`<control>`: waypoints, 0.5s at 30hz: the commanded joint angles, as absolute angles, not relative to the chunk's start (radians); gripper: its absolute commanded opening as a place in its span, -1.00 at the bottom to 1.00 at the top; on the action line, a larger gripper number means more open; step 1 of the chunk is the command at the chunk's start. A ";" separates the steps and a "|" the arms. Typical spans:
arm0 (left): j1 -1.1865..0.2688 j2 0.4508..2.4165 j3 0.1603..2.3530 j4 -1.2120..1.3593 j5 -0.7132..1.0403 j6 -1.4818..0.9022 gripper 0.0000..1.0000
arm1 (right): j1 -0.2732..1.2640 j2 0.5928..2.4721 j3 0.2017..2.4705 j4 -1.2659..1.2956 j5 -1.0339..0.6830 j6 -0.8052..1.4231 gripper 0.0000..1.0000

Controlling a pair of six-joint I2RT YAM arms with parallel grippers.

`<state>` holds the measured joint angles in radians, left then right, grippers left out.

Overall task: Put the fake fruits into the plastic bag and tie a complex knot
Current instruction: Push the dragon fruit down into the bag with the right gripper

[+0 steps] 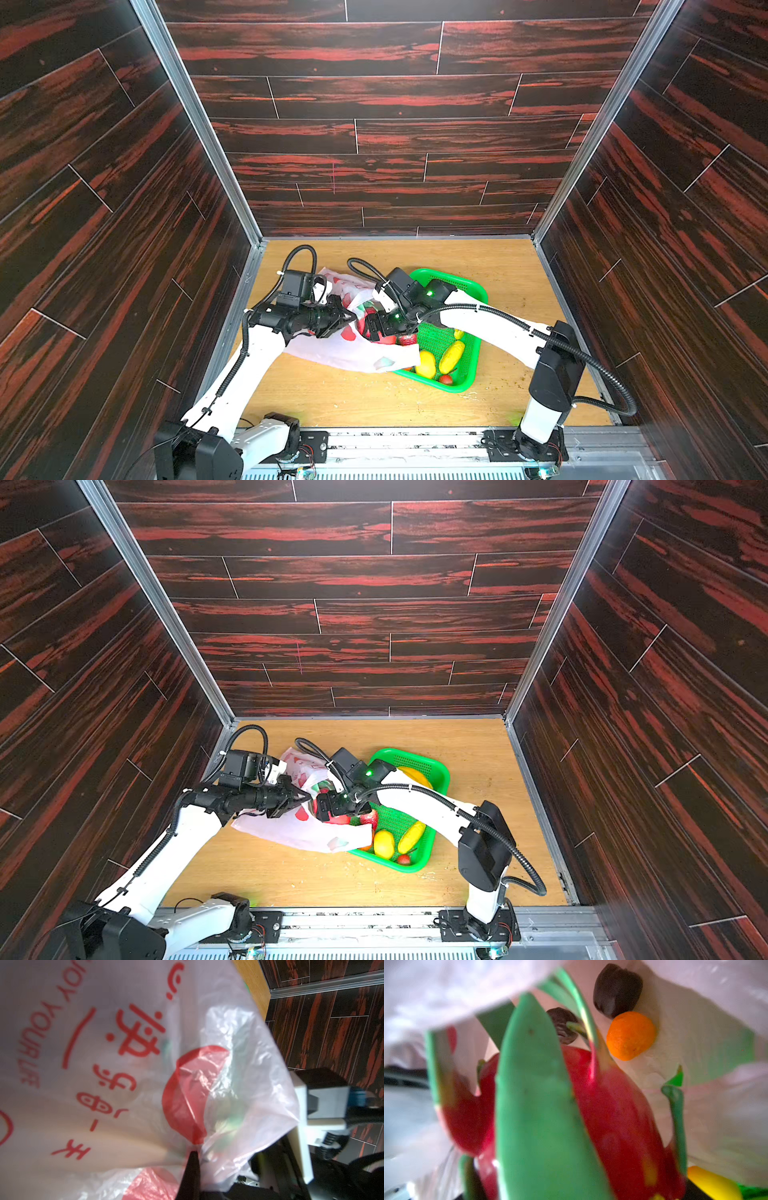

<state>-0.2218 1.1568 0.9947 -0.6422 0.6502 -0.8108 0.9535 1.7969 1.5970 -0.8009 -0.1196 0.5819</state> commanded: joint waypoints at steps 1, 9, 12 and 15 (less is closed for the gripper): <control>-0.221 1.149 0.988 -0.640 0.651 -0.819 -1.00 | 0.955 1.760 1.616 -0.809 -0.119 0.565 0.40; -0.220 1.144 0.998 -0.640 0.647 -0.819 -1.00 | 0.977 1.809 1.660 -0.735 -0.196 0.565 0.36; -0.220 1.139 0.997 -0.639 0.639 -0.821 -1.00 | 0.977 1.811 1.686 -0.734 -0.174 0.557 0.31; -0.218 1.134 0.999 -0.631 0.635 -0.825 -1.00 | 0.977 1.820 1.701 -0.716 -0.180 0.554 0.28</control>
